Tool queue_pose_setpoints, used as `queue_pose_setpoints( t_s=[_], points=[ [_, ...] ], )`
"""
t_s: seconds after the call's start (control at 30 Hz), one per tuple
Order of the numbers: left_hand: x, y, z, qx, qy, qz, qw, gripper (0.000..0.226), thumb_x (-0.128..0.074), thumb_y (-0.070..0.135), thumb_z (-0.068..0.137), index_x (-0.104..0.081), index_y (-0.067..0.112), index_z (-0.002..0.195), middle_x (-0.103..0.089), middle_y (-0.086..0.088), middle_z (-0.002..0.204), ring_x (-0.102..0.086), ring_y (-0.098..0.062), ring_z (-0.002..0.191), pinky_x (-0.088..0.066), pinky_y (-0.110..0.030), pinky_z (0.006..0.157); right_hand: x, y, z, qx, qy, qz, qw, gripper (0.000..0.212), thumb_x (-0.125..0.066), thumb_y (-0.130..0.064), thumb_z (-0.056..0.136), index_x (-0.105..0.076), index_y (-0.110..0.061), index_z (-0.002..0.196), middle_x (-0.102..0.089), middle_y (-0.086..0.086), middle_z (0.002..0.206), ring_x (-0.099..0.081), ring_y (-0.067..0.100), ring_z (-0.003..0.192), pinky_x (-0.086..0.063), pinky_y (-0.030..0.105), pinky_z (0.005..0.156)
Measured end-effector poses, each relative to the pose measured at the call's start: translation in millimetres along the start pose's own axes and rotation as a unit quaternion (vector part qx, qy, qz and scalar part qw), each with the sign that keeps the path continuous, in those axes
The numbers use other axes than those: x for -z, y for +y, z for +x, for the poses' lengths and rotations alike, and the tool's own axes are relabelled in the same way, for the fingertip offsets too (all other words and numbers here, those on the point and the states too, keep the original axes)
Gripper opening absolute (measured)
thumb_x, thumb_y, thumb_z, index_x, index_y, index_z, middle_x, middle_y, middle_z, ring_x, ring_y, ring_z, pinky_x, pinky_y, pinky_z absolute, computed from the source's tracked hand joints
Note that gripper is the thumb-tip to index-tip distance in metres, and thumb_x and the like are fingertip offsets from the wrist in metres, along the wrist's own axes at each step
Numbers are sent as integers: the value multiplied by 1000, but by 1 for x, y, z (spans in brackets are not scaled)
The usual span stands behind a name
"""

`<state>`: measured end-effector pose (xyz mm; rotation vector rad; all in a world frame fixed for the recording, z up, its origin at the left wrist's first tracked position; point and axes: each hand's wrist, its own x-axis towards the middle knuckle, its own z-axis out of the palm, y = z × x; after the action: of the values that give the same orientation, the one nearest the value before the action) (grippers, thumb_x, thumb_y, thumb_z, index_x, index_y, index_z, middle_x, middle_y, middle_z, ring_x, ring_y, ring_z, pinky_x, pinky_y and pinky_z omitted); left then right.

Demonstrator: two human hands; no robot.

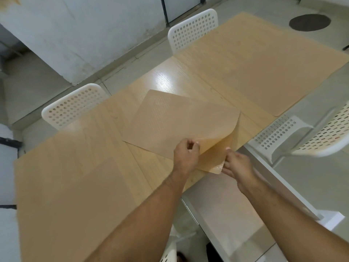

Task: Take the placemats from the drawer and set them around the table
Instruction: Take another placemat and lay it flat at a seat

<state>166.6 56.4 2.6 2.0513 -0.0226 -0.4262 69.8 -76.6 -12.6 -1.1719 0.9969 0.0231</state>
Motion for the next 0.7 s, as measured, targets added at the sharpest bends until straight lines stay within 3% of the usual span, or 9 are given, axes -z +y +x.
queue_pose_setpoints(
  t_s=[0.1,0.17,0.23,0.3,0.4,0.5,0.57,0.6,0.7],
  points=[
    [-12,-2,-30,-191,17,102,976,14,-51,30,93,-59,19,94,-66,3,89,-61,-19,86,-46,-35,81,0,-11,-1,70,113,-72,988,41,-57,-54,90,-68,-14,85,-70,11,82,-68,30,78,-59,43,81],
    [-20,-9,-51,-293,-23,166,941,16,-49,29,95,-59,18,101,-68,4,100,-59,-19,92,-43,-38,83,-2,-24,0,9,54,44,997,52,-60,-58,89,-71,-10,105,-74,19,98,-72,36,91,-61,47,81],
    [-24,-18,-66,-349,-48,194,916,18,-47,26,97,-59,17,107,-67,4,108,-59,-19,100,-42,-42,84,-1,-34,6,-82,-17,139,987,60,-66,-63,84,-68,-15,119,-75,12,108,-72,33,100,-60,49,81],
    [-25,-23,-79,-384,-86,223,892,18,-45,25,99,-57,17,109,-65,2,110,-57,-20,103,-41,-43,84,1,-37,11,-119,-33,149,981,48,-66,-48,91,-67,-12,123,-74,10,110,-71,30,101,-59,46,83],
    [-17,-24,-83,-432,-138,239,858,17,-49,31,97,-55,17,105,-64,2,109,-56,-20,106,-42,-41,85,5,-38,13,-106,-12,98,989,19,-54,-10,101,-64,-3,116,-71,14,102,-69,29,88,-57,40,70],
    [0,-30,-59,-371,-111,237,891,36,-49,49,94,-61,18,106,-64,1,117,-55,-20,114,-44,-39,89,14,-33,16,-98,-18,94,991,16,-48,-2,102,-61,-12,103,-68,13,96,-68,26,78,-56,39,59],
    [20,-31,-36,-248,10,296,922,46,-46,57,91,-64,20,112,-61,-4,127,-52,-25,123,-46,-43,92,21,-26,18,-113,-35,117,986,12,-52,-7,102,-61,-13,107,-72,13,94,-73,24,71,-59,37,54],
    [32,-30,-25,-172,59,352,918,52,-43,58,90,-61,19,119,-56,-8,135,-47,-29,129,-45,-47,95,25,-23,19,-120,-51,129,983,12,-55,-9,101,-62,-12,110,-74,14,93,-75,24,70,-60,38,54],
    [74,-37,2,26,73,437,896,74,-42,56,91,-29,15,151,-21,-17,161,-18,-36,148,-30,-55,110,33,-16,17,-136,-119,134,974,19,-57,-13,99,-65,-6,115,-76,15,89,-75,25,72,-61,37,56]
  ],
)
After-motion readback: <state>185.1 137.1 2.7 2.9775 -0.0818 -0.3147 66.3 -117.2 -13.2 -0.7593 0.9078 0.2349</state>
